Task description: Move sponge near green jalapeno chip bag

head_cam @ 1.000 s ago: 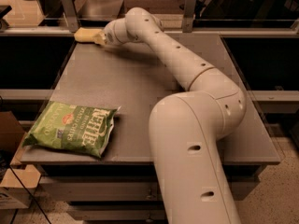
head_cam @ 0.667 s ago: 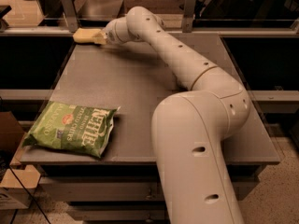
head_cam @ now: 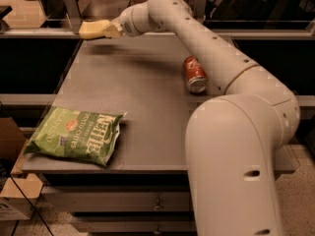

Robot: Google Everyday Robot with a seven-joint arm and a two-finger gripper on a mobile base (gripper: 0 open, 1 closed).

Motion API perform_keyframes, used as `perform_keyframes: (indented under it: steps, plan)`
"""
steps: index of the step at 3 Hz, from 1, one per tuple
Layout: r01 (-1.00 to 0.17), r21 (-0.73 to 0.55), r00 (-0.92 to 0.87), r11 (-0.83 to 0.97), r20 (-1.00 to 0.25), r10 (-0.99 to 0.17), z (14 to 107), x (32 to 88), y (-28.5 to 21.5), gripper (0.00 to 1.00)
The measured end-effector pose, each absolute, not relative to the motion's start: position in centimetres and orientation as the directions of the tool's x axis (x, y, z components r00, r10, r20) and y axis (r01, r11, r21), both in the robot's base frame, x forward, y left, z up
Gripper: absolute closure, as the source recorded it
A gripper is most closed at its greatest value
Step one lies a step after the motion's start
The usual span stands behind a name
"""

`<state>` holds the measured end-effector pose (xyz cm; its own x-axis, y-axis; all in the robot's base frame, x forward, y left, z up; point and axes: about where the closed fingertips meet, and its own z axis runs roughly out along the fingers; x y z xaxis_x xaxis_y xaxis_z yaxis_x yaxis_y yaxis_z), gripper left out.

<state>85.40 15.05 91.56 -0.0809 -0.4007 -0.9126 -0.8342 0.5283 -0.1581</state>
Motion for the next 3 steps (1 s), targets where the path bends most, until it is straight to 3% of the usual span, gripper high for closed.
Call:
perform_keyframes:
  steps: [2, 3]
  plan:
    - [-0.904, -0.218, 0.017, 0.368, -0.878, -0.479, 94.8, 75.8, 8.8, 1.00]
    - [-0.904, -0.218, 0.017, 0.368, -0.878, -0.479, 94.8, 75.8, 8.9, 1.00]
